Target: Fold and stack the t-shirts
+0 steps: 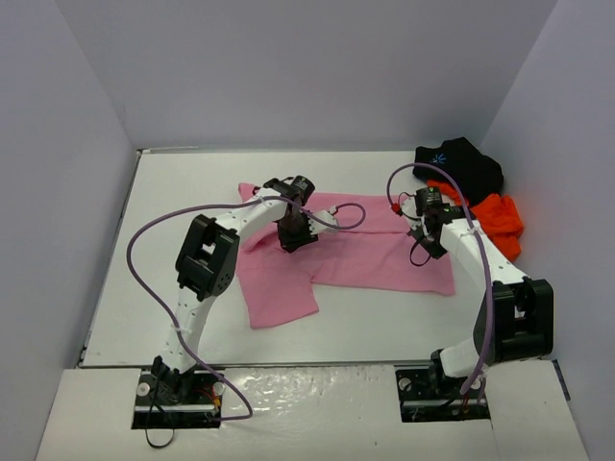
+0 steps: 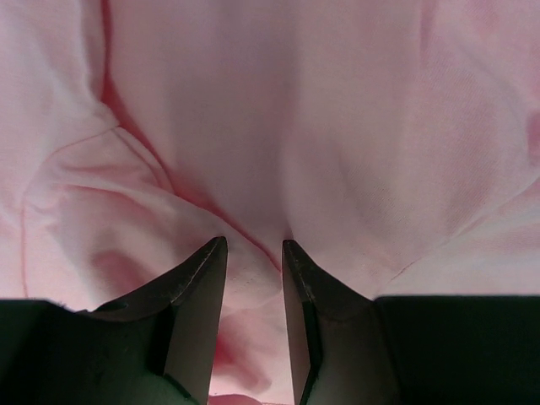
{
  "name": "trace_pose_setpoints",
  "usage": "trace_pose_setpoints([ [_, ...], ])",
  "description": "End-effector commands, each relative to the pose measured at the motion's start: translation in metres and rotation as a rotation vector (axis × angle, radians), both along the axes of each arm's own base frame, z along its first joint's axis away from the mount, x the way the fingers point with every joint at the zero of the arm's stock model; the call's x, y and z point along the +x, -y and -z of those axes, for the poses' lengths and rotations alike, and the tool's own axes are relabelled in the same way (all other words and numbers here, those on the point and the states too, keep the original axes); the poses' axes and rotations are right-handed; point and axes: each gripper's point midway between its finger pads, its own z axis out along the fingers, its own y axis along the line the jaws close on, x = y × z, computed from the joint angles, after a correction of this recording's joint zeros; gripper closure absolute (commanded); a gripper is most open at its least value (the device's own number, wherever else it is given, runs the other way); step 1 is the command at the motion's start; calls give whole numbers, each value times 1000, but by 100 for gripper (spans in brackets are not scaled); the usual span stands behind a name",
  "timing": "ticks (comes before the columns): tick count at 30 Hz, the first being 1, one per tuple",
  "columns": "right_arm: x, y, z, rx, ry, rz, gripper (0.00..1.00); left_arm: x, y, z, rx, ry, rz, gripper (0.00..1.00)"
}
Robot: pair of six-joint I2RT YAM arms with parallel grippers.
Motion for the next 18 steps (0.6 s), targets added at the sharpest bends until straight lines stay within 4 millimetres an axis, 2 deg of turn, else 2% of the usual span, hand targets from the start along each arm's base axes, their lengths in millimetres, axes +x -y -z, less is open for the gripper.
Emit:
trace_pose_setpoints([
  [1, 3, -1, -16, 4, 45, -2, 98, -3, 3, -17, -8, 25, 10, 70],
  [7, 3, -1, -17, 3, 49, -2, 98, -1, 4, -11, -2, 22, 9, 72],
  [8, 3, -1, -17, 3, 49, -2, 98, 0, 4, -11, -3, 19, 10, 76],
  [10, 2, 0, -19, -2, 53, -1, 98, 1, 6, -10, -3, 18, 11, 97],
  [11, 2, 1, -19, -3, 53, -1, 98, 2, 6, -10, -5, 19, 11, 100],
  [18, 1, 0, -18, 0, 52, 0, 98, 2, 5, -23, -10, 41, 10, 100],
])
